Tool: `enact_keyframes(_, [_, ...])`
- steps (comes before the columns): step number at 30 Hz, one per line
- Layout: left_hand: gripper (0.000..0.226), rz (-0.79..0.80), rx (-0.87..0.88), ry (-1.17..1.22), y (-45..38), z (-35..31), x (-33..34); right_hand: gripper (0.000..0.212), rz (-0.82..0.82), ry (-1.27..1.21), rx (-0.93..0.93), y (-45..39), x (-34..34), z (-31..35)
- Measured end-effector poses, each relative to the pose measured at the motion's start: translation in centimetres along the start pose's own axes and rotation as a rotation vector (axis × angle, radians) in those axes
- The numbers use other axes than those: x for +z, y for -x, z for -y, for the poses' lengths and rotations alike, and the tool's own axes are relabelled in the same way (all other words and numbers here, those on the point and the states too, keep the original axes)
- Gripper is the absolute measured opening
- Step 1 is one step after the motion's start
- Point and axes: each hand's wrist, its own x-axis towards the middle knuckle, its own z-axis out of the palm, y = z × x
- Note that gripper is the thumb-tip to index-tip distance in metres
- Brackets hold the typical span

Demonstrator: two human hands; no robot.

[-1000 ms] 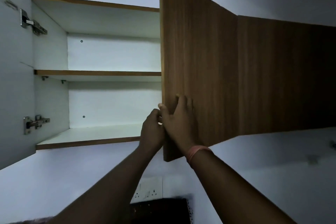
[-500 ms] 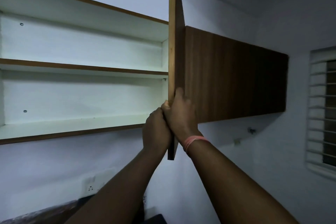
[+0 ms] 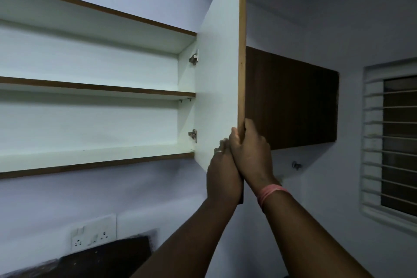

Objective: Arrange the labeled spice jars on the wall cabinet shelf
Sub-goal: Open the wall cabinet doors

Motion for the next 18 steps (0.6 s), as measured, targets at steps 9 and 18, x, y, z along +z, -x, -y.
enact_keyframes(9, [0.046,-0.005,-0.081,-0.207,-1.5,-2.4,13.5,0.027,0.020,-0.077,0.098,-5.0,-4.3,-11.2])
enact_keyframes(18, [0.047,-0.006,-0.016,-0.291,-2.3,-2.0,15.4,0.032,-0.015,-0.135,0.041,-5.9,-4.1,-13.6])
